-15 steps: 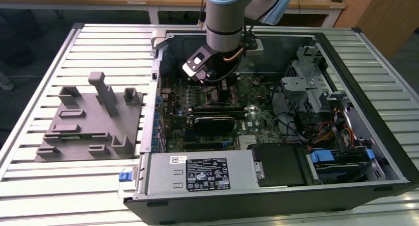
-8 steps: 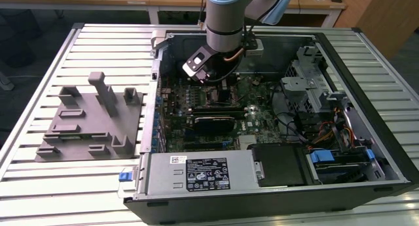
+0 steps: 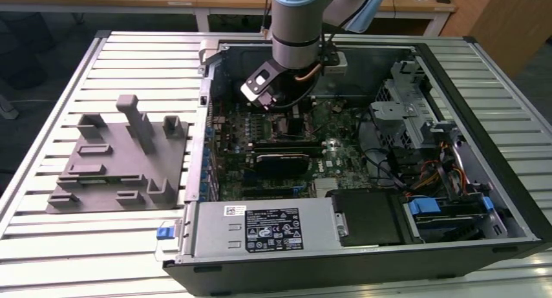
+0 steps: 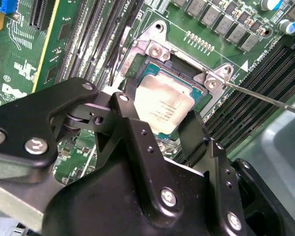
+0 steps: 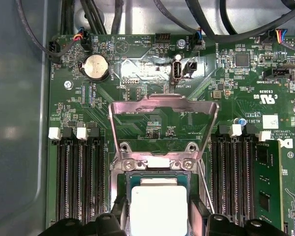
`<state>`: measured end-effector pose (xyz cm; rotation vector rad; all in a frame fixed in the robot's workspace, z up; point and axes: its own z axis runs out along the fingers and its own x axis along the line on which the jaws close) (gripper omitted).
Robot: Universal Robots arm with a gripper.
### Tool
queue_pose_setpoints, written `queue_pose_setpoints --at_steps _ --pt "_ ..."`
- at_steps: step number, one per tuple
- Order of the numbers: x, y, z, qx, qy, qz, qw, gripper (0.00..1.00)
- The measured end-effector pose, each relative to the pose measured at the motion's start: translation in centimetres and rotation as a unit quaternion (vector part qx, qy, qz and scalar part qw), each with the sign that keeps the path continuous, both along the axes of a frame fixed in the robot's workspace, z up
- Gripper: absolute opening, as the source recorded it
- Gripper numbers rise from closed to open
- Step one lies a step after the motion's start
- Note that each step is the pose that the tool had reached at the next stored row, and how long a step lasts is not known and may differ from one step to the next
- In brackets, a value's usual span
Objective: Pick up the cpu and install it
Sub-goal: 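Place the cpu into insertion slot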
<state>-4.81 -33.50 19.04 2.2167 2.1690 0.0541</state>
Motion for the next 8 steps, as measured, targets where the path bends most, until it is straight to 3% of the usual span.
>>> queue_pose_setpoints --at_steps 8 --pt "0.00 0.00 0.89 0.0000 0.0000 0.000 1.0000 0.61"
